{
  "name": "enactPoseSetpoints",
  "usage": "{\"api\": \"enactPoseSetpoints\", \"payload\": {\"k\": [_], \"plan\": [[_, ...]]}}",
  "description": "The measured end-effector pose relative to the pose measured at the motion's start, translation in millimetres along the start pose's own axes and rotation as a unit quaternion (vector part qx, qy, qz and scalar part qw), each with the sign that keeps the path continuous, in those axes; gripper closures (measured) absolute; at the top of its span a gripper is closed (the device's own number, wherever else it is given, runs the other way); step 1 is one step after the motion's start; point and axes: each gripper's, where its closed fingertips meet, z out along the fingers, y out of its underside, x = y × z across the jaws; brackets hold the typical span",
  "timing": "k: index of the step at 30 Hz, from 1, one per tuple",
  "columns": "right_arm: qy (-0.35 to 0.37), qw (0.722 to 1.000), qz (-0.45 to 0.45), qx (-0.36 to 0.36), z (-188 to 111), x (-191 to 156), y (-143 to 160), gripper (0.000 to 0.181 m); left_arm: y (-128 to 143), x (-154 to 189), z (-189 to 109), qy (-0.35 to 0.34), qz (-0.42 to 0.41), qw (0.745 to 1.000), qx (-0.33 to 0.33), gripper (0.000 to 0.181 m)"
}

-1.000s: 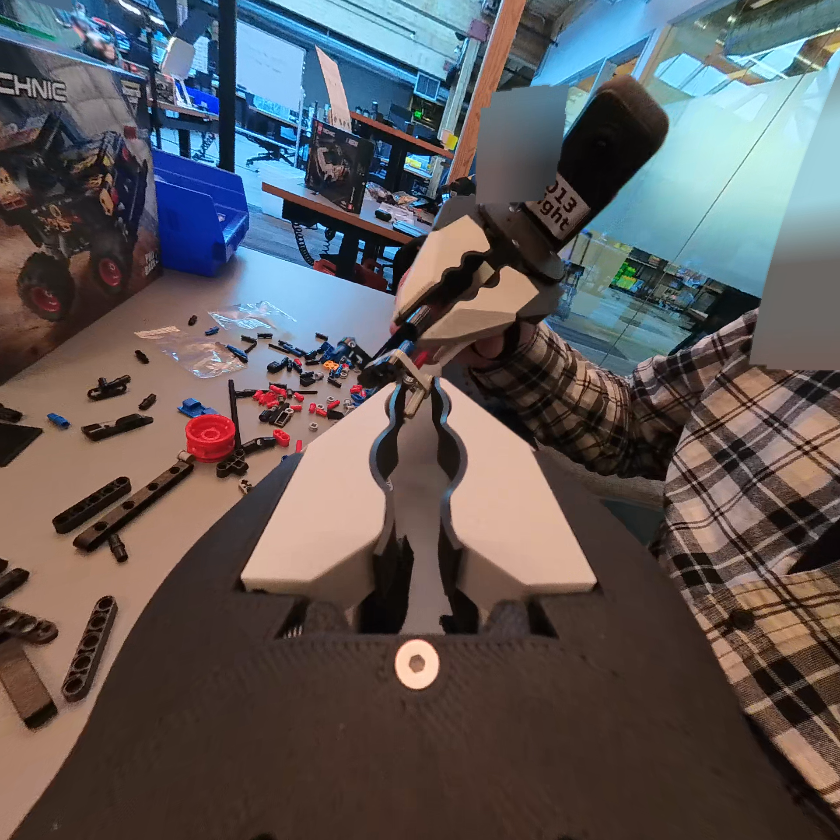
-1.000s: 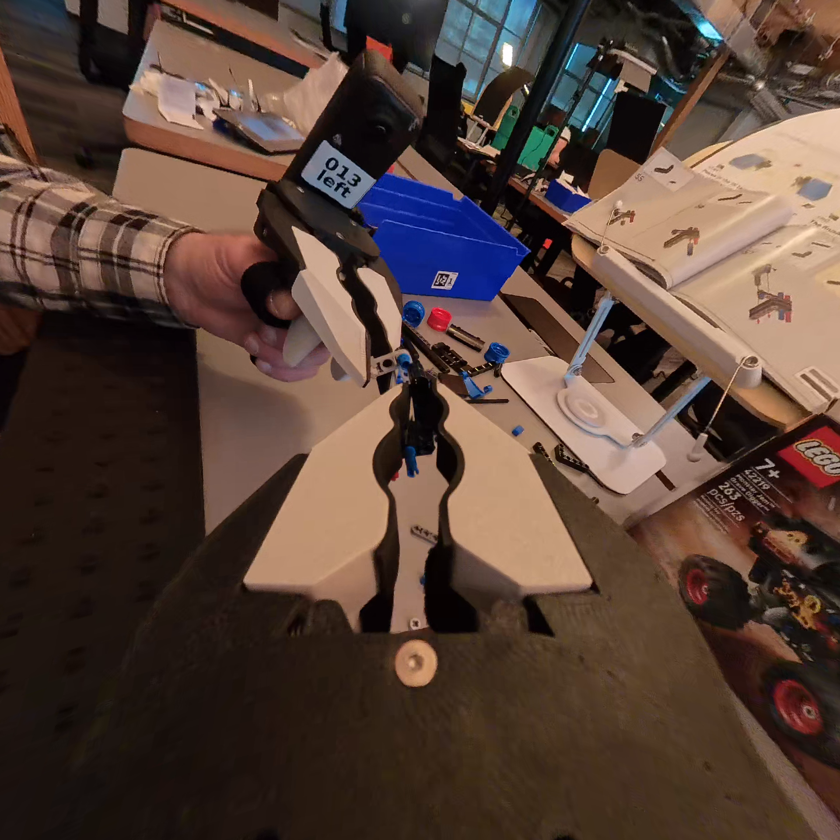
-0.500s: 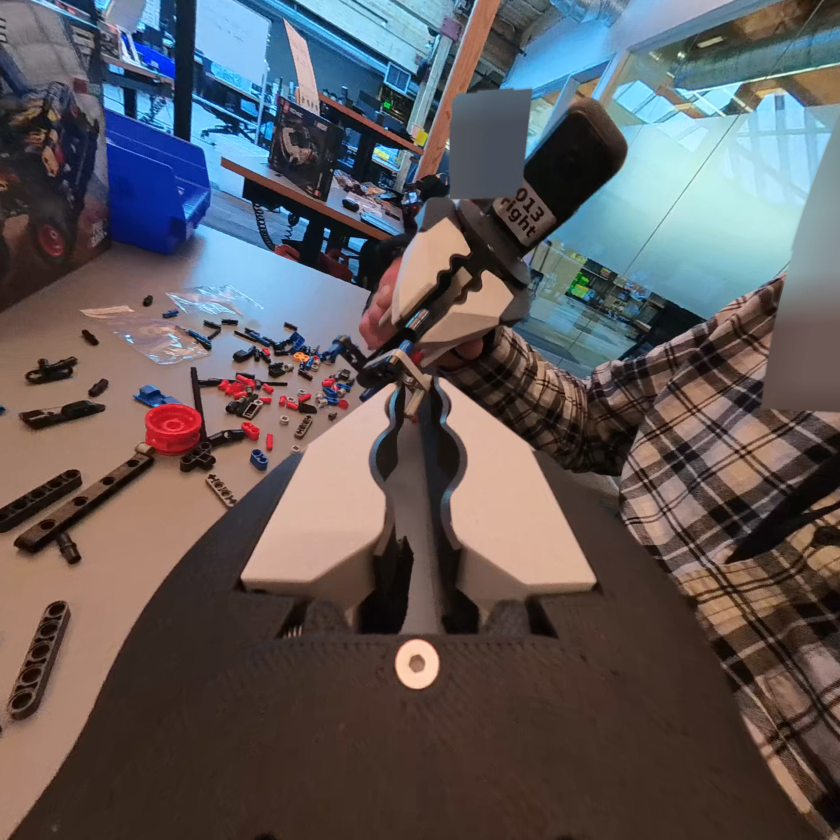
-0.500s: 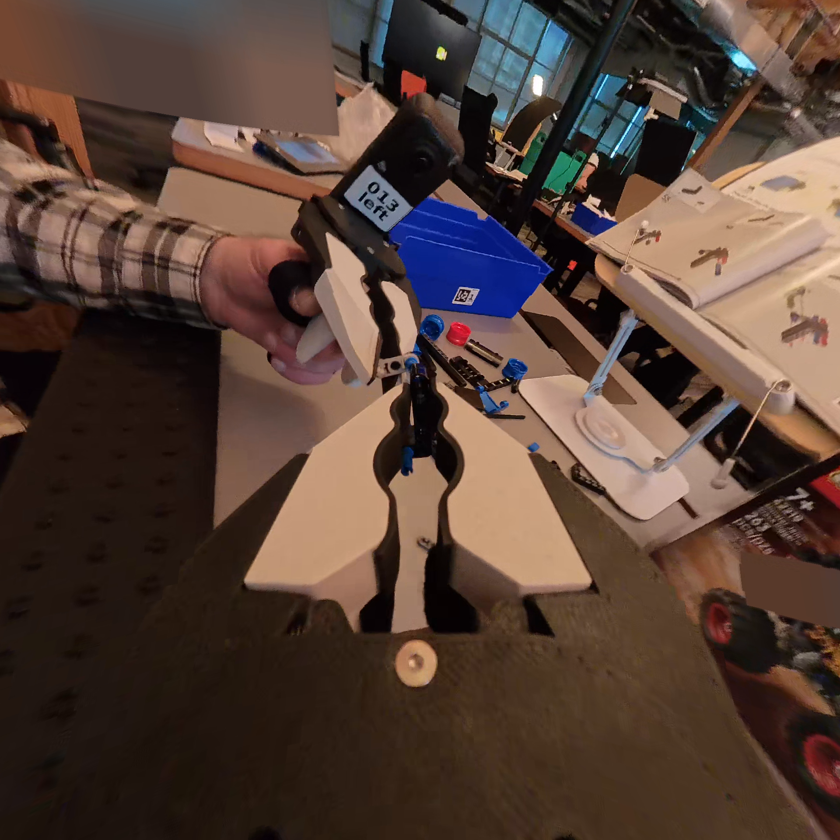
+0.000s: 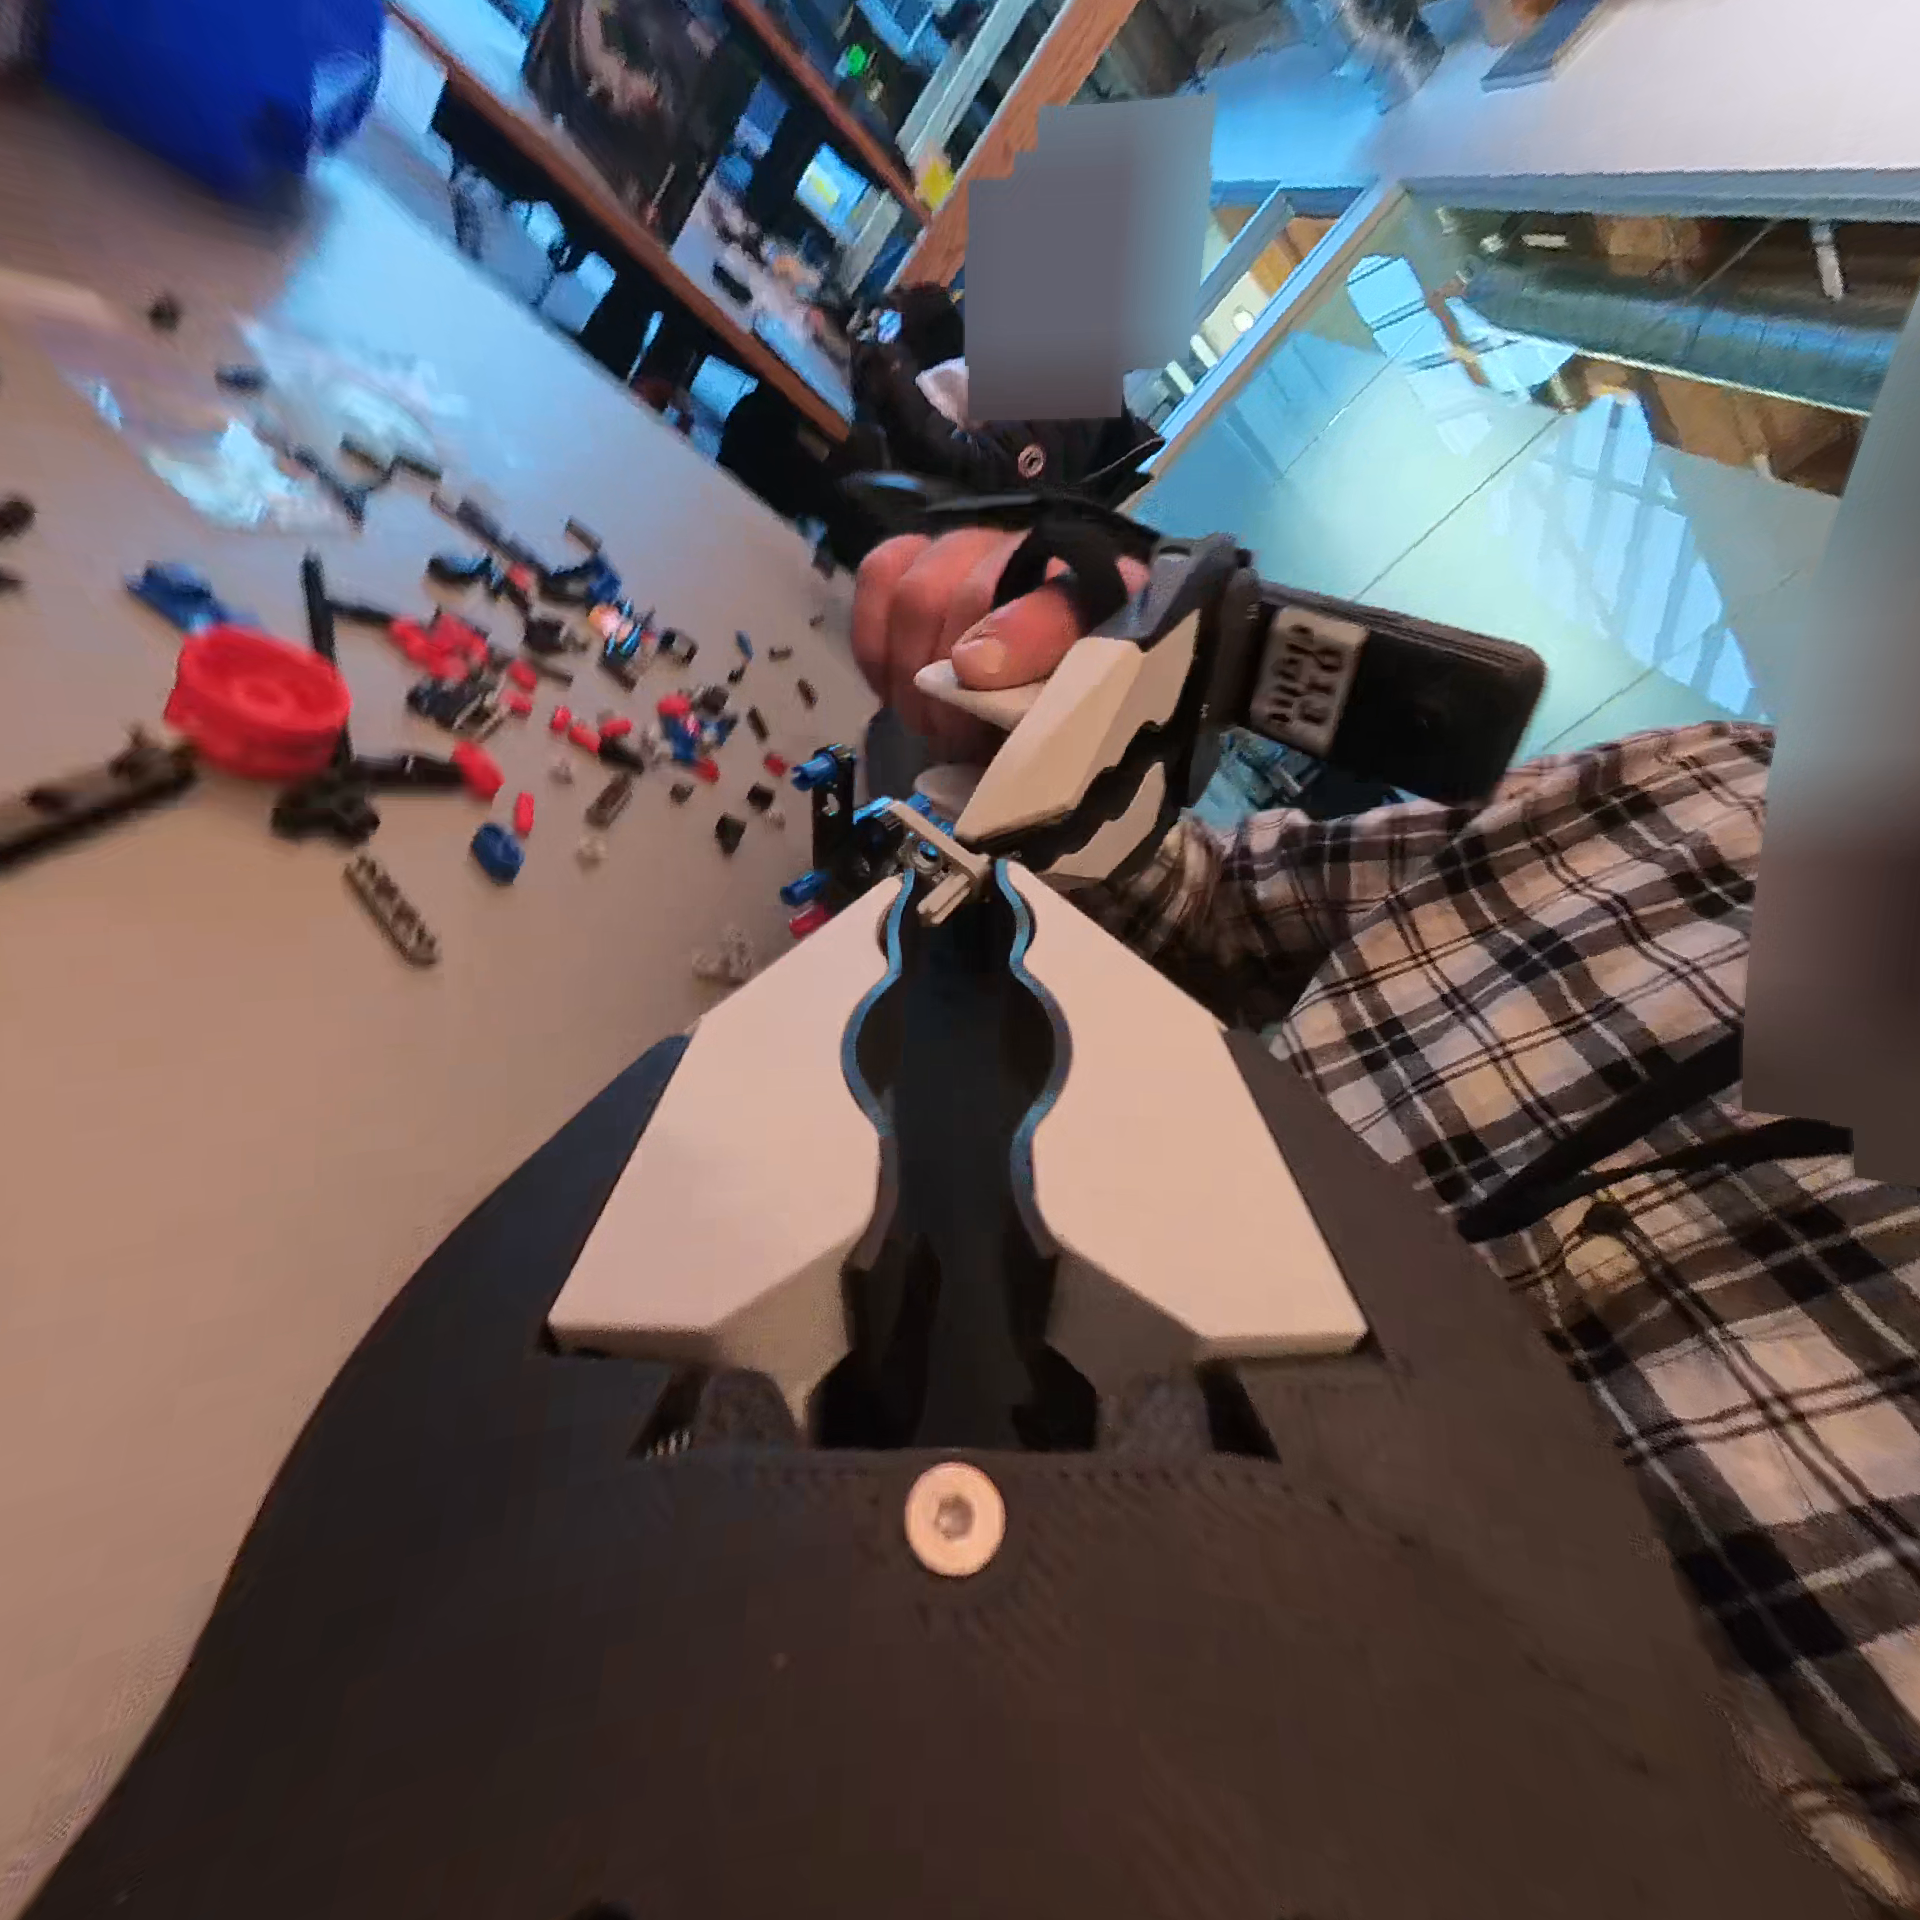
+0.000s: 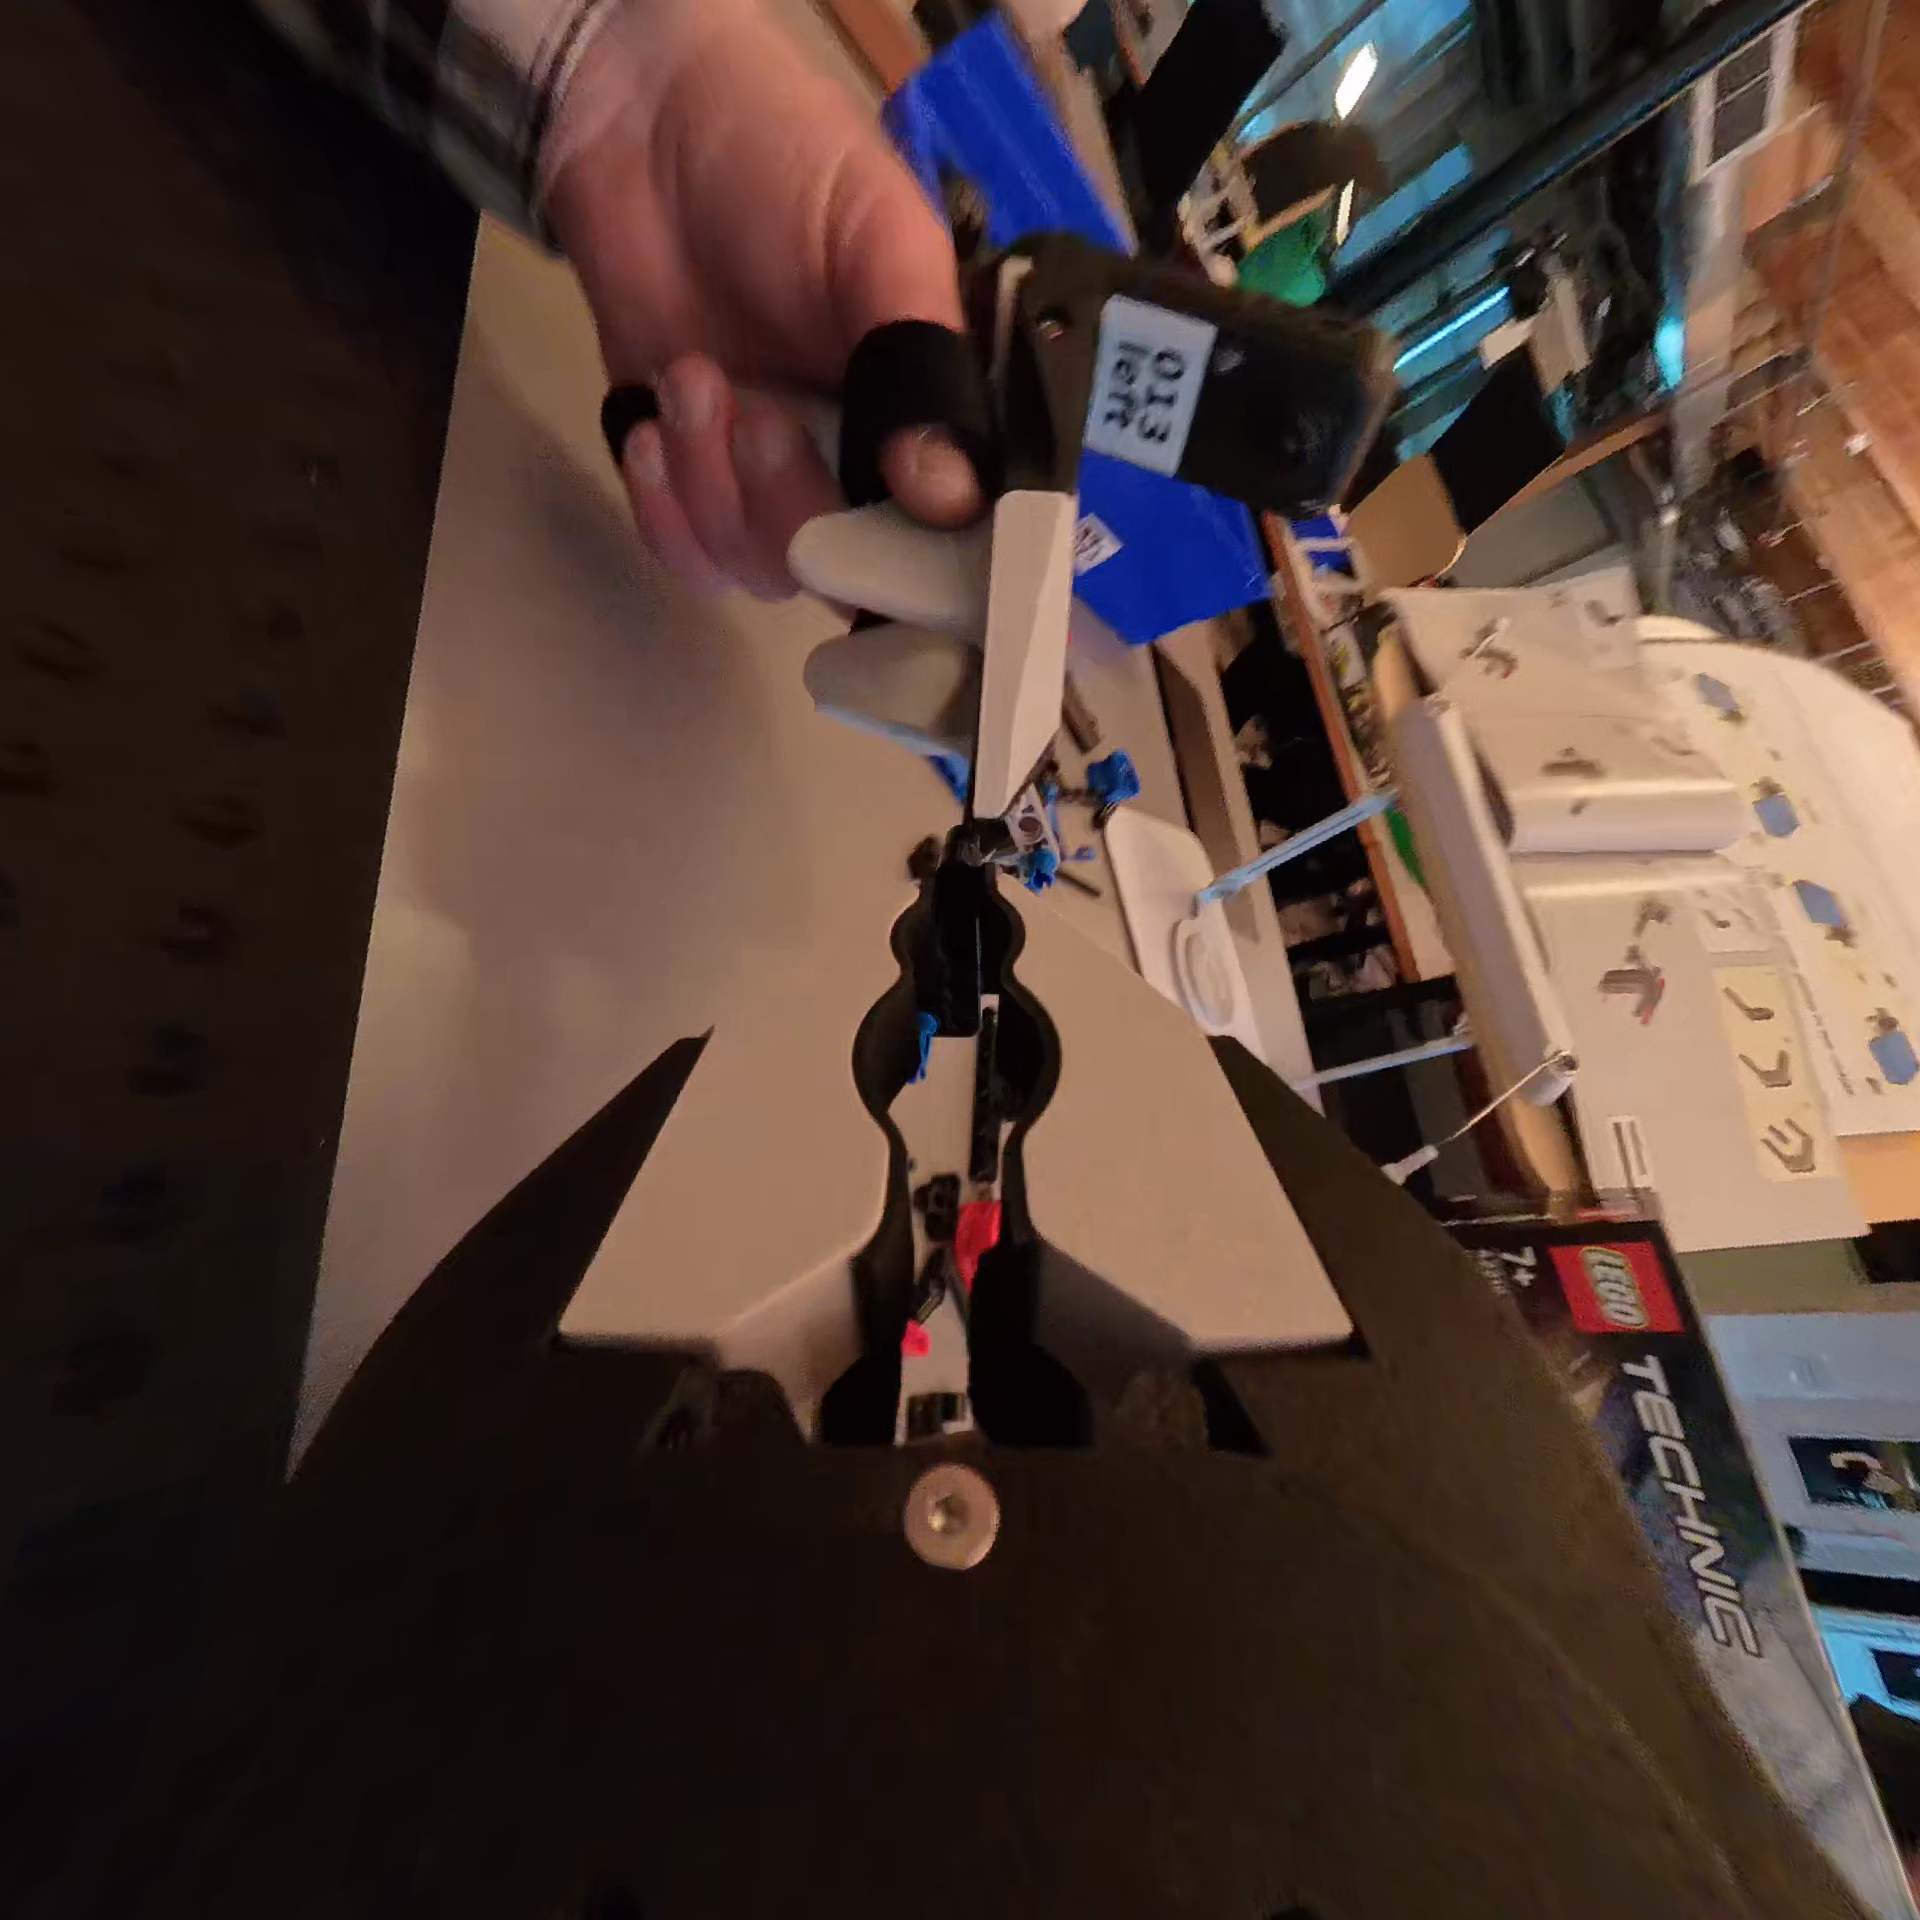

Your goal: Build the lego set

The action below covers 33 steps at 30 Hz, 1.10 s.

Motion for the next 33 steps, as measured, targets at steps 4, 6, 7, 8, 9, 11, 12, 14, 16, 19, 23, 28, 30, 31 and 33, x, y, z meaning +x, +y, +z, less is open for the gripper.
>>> {"api": "enactPoseSetpoints", "payload": {"k": [4,6,7,8,9,11,12,14,16,19,23,28,30,31,33], "plan": [[-0.028,0.998,-0.027,-0.053,12.7,-28.8,19.9,0.175,26.0,-24.2,1.3,-0.032,-0.074,0.996,-0.049,0.171],[-0.045,0.995,-0.046,-0.074,17.9,-42.9,26.6,0.173,37.9,-32.1,2.2,-0.054,-0.081,0.992,-0.076,0.170],[-0.056,0.994,-0.050,-0.083,20.1,-49.3,29.2,0.172,43.2,-35.0,2.8,-0.062,-0.084,0.991,-0.087,0.170],[-0.068,0.993,-0.044,-0.084,21.7,-54.9,29.4,0.171,48.3,-38.6,3.6,-0.071,-0.088,0.989,-0.098,0.170],[-0.080,0.994,-0.032,-0.074,22.6,-59.9,26.0,0.170,53.4,-43.2,4.4,-0.085,-0.091,0.986,-0.112,0.171],[-0.097,0.994,0.001,-0.052,21.2,-63.7,17.1,0.159,57.4,-44.4,6.7,-0.095,-0.077,0.984,-0.129,0.173],[-0.103,0.993,0.031,-0.040,18.6,-61.7,12.7,0.155,59.9,-46.6,6.7,-0.102,-0.078,0.982,-0.136,0.174],[-0.112,0.986,0.122,-0.014,10.6,-51.0,8.7,0.158,60.6,-48.2,6.4,-0.105,-0.082,0.981,-0.139,0.174],[-0.113,0.963,0.239,-0.050,7.8,-36.7,30.8,0.163,61.6,-52.0,4.8,-0.116,-0.081,0.979,-0.143,0.175],[-0.136,0.916,0.372,-0.063,9.0,-30.9,48.1,0.164,62.4,-52.2,5.3,-0.113,-0.085,0.979,-0.149,0.175],[-0.169,0.899,0.384,-0.126,20.7,-47.4,66.5,0.156,61.7,-51.9,5.5,-0.111,-0.085,0.979,-0.148,0.175],[-0.155,0.938,0.286,-0.123,29.4,-51.2,56.5,0.175,56.4,-49.1,2.9,-0.097,-0.096,0.982,-0.129,0.173],[-0.136,0.960,0.213,-0.121,28.2,-52.3,51.7,0.176,55.1,-44.7,2.5,-0.080,-0.108,0.983,-0.122,0.173],[-0.126,0.970,0.169,-0.122,27.7,-54.0,49.7,0.176,54.8,-45.0,2.0,-0.080,-0.112,0.983,-0.120,0.176],[-0.102,0.981,0.097,-0.135,27.7,-56.4,47.9,0.175,55.3,-45.1,2.0,-0.079,-0.119,0.983,-0.120,0.176]]}}
